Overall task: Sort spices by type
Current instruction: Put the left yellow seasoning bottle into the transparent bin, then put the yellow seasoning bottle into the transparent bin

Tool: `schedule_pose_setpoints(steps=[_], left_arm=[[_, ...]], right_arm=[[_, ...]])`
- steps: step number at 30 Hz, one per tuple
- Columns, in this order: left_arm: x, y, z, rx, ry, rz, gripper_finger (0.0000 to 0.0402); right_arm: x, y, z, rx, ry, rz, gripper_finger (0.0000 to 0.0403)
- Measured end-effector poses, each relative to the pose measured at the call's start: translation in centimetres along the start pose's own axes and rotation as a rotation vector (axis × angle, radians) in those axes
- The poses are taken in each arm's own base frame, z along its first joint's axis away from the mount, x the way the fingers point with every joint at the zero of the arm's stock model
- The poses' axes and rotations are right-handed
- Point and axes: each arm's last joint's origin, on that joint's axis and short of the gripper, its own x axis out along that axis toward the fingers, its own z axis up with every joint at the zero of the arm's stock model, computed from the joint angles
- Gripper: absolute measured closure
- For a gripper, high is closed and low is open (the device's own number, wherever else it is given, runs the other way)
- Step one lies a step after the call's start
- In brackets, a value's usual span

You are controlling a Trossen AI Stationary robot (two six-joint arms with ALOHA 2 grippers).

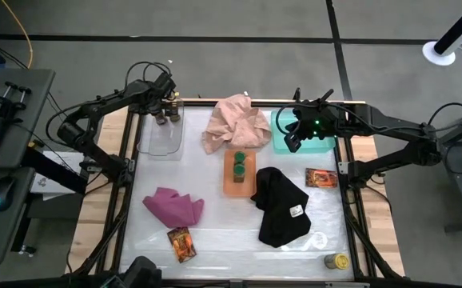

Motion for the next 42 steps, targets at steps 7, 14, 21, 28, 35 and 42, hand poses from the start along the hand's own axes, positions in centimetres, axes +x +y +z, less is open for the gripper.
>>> schedule_pose_setpoints(steps=[7, 14, 21, 28, 35, 42], left_arm=[[-2.0, 1.0, 0.3, -0.056, -0.088, -0.051, 0.0097], [-5.5, 3.0, 0.8, -0.213, -0.249, -0.171, 0.0097], [-9.0, 3.8, 0.7, -0.313, -0.398, -0.373, 0.0096], [-12.6, 2.5, -0.1, -0.313, -0.503, -0.673, 0.0096], [-16.2, -2.7, -3.6, -0.012, -0.503, -1.019, 0.0096], [-18.7, -7.2, -10.5, 0.399, -0.462, -1.195, 0.0096]], right_arm=[[0.0, 0.0, 0.0, 0.021, 0.000, 0.000, 0.0403], [0.0, 0.0, 0.0, 0.018, 0.000, 0.000, 0.0403], [0.0, 0.0, 0.0, 0.015, 0.000, 0.000, 0.0403], [0.0, 0.0, 0.0, -0.005, 0.002, 0.002, 0.0402], [-0.1, 0.5, -1.1, 0.016, 0.185, 0.156, 0.0346], [-1.2, 2.7, -5.5, 0.076, 0.617, 0.297, 0.0308]])
